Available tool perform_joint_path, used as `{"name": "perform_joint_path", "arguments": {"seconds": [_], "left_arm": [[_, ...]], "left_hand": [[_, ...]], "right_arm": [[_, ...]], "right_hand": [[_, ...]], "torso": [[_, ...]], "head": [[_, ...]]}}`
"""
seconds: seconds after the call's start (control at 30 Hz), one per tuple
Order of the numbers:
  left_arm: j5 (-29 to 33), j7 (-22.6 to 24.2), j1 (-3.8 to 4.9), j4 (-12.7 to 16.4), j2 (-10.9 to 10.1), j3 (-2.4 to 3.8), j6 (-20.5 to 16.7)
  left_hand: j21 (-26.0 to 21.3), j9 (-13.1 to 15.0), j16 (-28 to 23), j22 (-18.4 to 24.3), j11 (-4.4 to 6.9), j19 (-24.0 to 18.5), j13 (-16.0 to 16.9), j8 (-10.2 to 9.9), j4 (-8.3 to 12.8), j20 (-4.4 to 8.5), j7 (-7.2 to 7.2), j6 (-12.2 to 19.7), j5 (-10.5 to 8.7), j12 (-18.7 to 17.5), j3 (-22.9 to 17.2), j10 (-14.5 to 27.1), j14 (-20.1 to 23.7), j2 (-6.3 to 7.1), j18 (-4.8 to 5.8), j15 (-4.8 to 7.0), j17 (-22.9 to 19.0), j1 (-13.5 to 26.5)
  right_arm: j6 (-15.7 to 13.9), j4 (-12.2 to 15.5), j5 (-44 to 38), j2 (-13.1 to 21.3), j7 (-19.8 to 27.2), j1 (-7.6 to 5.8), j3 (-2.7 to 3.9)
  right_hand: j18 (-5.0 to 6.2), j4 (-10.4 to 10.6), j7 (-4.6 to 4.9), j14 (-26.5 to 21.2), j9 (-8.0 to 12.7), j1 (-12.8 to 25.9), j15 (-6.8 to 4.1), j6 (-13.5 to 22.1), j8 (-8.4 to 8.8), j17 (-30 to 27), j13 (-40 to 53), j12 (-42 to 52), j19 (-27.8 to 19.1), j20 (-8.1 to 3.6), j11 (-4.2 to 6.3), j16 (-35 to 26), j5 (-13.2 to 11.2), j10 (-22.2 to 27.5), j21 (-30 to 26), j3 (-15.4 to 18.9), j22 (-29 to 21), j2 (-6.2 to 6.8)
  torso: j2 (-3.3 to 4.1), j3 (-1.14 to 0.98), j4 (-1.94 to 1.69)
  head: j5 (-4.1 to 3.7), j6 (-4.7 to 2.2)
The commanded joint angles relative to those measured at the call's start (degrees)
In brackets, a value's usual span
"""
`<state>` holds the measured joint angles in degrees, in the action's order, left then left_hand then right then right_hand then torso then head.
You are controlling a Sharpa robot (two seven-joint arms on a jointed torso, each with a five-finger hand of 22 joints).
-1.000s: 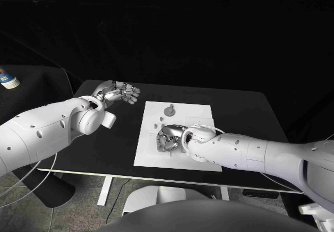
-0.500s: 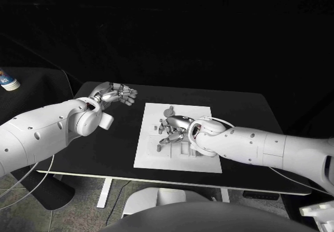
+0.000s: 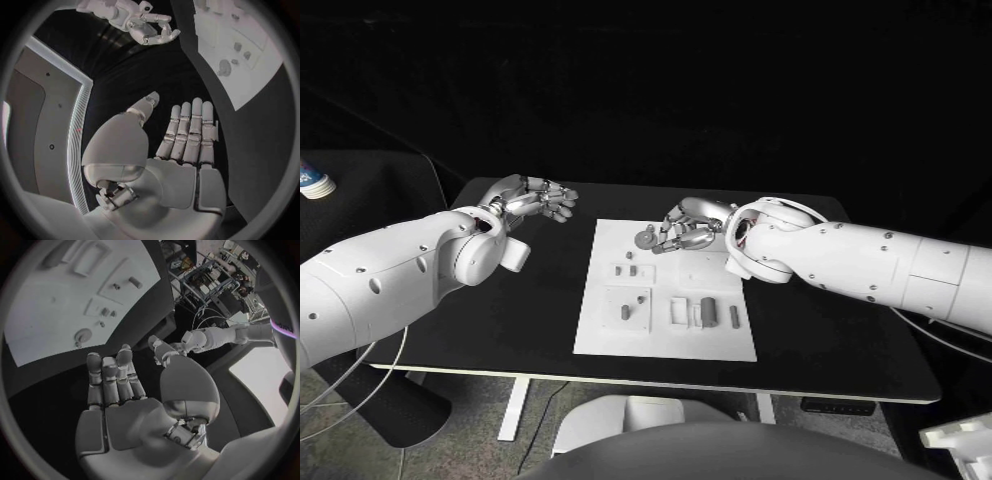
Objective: Assemble the parts on the task board
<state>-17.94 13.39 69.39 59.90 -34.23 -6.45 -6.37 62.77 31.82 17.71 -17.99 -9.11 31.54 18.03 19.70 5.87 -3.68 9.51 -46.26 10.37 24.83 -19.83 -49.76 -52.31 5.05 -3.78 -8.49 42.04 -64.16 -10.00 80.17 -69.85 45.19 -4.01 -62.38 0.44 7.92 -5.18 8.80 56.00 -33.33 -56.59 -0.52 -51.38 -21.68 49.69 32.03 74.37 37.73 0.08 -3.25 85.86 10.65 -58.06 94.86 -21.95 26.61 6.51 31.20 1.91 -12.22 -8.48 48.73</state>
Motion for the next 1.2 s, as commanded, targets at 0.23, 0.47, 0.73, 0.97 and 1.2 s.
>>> {"name": "perform_joint_path", "arguments": {"seconds": [0.23, 0.47, 0.73, 0.97, 1.2], "left_arm": [[0.8, 0.0, -0.28, -0.8, 0.7, 0.04, 1.1], [0.9, -0.4, -0.48, -1.2, 1.1, 0.03, 1.9], [0.9, 0.0, -0.53, -1.2, 1.1, 0.03, 2.1], [1.0, 0.2, -0.52, -1.0, 1.0, 0.03, 2.3], [1.0, 0.2, -0.53, -0.8, 0.9, 0.03, 2.4]], "left_hand": [[-0.3, 0.0, -0.3, -0.1, -0.17, 0.0, 0.1, -0.3, -0.1, -0.08, -0.08, -0.1, 0.19, -0.3, 0.4, -0.3, -0.2, -0.61, 0.36, 0.06, -0.1, 0.1], [-0.4, 0.0, -0.3, -0.1, -0.18, 0.1, 0.1, -0.3, -0.6, -0.13, -0.07, -0.2, 0.17, -0.4, 0.7, -0.4, -0.3, -0.83, 0.42, 0.02, -0.2, 0.8], [-0.5, 0.0, -0.3, -0.2, -0.15, 0.1, 0.2, -0.4, -1.2, -0.14, -0.08, -0.3, 0.15, -0.5, 1.2, -0.6, -0.3, -0.86, 0.47, -0.04, -0.3, 1.9], [-0.8, 0.0, -0.4, -0.3, -0.12, 0.2, 0.3, -0.5, -1.8, -0.13, -0.08, -0.2, 0.13, -0.6, 2.1, -1.0, -0.4, -0.65, 0.51, -0.04, -0.5, 3.4], [-0.8, 0.0, -0.4, -0.3, -0.12, 0.2, 0.3, -0.5, -2.2, -0.11, -0.07, -0.2, 0.13, -0.7, 2.5, -1.0, -0.4, -0.62, 0.52, -0.04, -0.6, 4.2]], "right_arm": [[15.2, 1.0, 4.1, 4.3, -18.1, -1.97, -0.07], [14.5, 0.8, 12.5, 4.7, -23.9, -1.97, -2.08], [13.6, -0.9, 12.4, 3.5, -26.7, -1.96, -6.06], [14.9, -2.9, 10.4, 1.5, -27.8, -1.49, -6.83], [14.5, -5.1, 8.1, -0.7, -27.7, 0.01, -7.26]], "right_hand": [[2.27, 0.8, -0.26, 7.2, -0.4, 1.8, -2.54, -3.5, -0.73, -0.2, -0.2, 1.9, 6.1, -0.63, 2.58, 2.2, -0.1, -7.2, 4.1, -0.7, 0.7, -1.09], [3.05, 1.5, -0.08, 9.8, 0.0, 5.4, -3.55, -2.7, 0.53, -0.3, -0.2, 2.4, 8.3, -0.84, 3.59, 2.8, -0.2, -9.4, 4.9, 0.8, 0.8, 0.38], [3.29, 3.5, 0.22, 8.7, 0.8, 12.7, -3.59, -0.1, 2.71, -0.6, -0.6, 1.7, 7.8, -0.8, 3.37, 2.0, -0.1, -7.9, 3.8, 3.5, 0.2, 2.58], [3.27, 3.9, 0.28, 8.3, 1.0, 13.8, -3.49, 0.5, 3.07, -0.6, -0.6, 1.7, 7.6, -0.78, 3.25, 1.9, -0.1, -7.4, 3.6, 3.6, 0.1, 2.89], [3.26, 4.1, 0.28, 8.3, 1.0, 14.2, -3.46, 0.6, 3.1, -0.6, -0.5, 1.7, 7.5, -0.77, 3.22, 1.9, -0.1, -7.3, 3.5, 3.7, 0.0, 2.84]], "torso": [[-0.81, -0.37, 0.92], [-1.02, -0.48, 1.26], [-0.9, -0.3, 1.29], [-0.75, -0.36, 1.03], [-0.74, -0.23, 0.99]], "head": [[-0.07, -0.19], [-0.15, 0.04], [-0.81, -0.04], [-0.94, 0.44], [-1.01, 0.74]]}}
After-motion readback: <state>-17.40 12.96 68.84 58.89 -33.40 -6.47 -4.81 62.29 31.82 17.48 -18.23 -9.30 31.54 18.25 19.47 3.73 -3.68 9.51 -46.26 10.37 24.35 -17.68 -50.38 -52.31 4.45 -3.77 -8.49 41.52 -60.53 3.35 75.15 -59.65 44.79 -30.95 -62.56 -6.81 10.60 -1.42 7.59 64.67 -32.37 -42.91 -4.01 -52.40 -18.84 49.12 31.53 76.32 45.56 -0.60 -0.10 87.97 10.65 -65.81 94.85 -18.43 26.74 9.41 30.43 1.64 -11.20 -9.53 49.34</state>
